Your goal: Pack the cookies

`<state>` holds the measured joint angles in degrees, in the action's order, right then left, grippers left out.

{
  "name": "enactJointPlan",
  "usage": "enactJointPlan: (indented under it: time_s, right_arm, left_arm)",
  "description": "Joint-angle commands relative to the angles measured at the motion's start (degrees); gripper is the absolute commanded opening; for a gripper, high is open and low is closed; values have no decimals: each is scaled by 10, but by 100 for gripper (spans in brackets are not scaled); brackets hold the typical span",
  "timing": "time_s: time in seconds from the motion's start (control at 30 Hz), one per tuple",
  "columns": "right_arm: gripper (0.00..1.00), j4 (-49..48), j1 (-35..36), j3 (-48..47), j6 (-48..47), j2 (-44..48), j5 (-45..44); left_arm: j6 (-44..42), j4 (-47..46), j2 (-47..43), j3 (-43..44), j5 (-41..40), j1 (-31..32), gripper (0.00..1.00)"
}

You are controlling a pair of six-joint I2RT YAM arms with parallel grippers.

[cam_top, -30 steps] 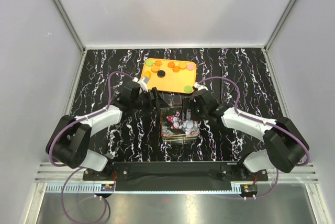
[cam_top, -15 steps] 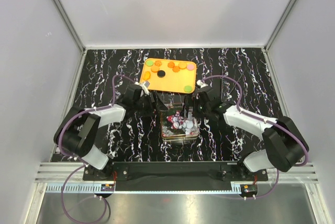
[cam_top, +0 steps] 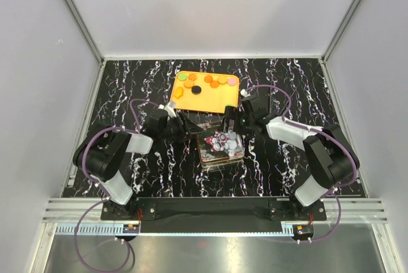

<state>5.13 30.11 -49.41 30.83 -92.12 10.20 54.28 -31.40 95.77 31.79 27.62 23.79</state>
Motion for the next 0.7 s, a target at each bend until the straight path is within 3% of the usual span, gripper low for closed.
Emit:
enactJointPlan:
  time_s: [0.0,0.37,0.67]
  right_arm:
    - [100,-36,13,-19,3,-46,39]
    - [97,-22,14,-13,12,-57,27]
    - [89,-59,14,68,53,1,43]
  left_arm:
    - [36,-34,44,-46,-23,14,54]
    - [27,-22,36,-61,-35,15,35]
    - [0,42,11,-37,-47,15,33]
